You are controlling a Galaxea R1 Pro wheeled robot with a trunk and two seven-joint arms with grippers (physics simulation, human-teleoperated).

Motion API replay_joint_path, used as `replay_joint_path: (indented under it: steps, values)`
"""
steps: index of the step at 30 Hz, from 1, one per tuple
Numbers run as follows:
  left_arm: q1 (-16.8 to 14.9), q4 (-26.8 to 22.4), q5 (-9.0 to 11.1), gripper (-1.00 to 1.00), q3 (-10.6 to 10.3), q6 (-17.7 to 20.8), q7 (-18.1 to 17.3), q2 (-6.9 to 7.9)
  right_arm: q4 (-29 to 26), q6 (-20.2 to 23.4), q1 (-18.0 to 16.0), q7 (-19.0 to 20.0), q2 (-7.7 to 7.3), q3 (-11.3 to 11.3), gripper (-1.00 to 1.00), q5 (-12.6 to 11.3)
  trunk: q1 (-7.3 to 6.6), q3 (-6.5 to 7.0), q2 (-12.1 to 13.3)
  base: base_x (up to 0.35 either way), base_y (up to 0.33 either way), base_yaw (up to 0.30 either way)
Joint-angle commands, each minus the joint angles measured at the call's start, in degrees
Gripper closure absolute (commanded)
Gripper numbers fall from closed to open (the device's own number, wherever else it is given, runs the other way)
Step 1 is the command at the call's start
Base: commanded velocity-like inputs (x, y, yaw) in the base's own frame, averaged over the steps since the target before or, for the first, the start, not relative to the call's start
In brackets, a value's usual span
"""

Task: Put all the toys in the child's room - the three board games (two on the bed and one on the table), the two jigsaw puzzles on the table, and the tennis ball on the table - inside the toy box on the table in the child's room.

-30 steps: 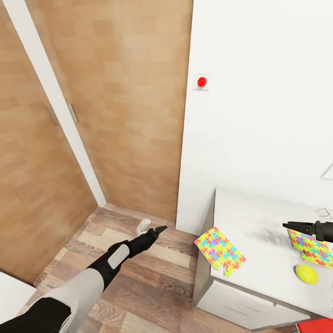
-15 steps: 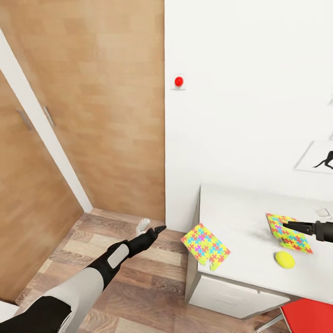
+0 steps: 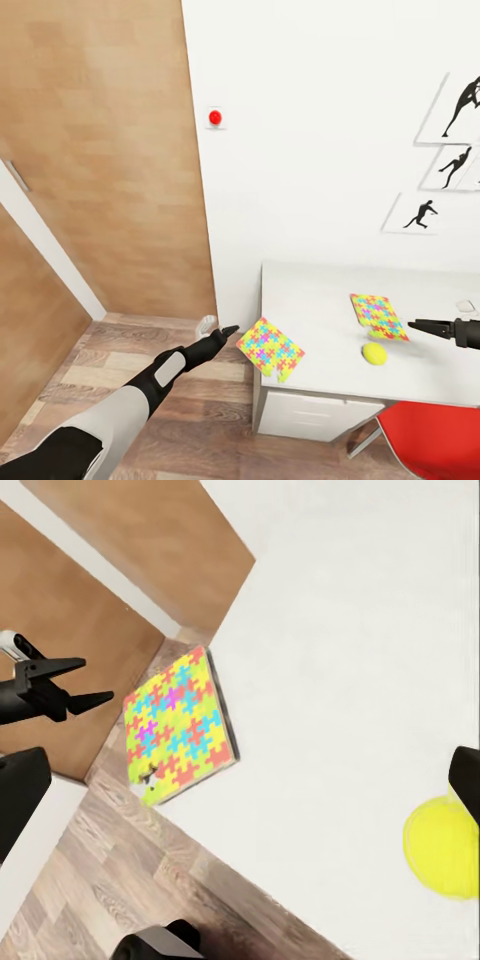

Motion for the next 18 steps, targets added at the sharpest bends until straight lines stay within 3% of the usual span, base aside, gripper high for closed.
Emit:
replay_joint_path:
  steps: [1,9,18]
  values:
    - [-0.06,0.02,0.52,-1.00,-0.20,0.29,-0.07,0.02,0.01,0.44,-0.05,0.03,-0.03,0.04,-1.00,-0.29,0.03,-0.11,-0.11,0.000,0.000,-0.270]
    - [-0.06,0.04,0.56,-1.00,-0.16,0.00,-0.01,0.03,0.03,0.72,-0.05,0.06,-0.03,0.05,-1.00,-0.32,0.03,-0.11,-0.11,0.000,0.000,-0.164]
    - [-0.06,0.04,0.63,-1.00,-0.13,-0.15,0.04,0.03,0.04,0.86,-0.04,0.07,-0.03,0.05,-1.00,-0.31,0.03,-0.11,-0.11,0.000,0.000,-0.049]
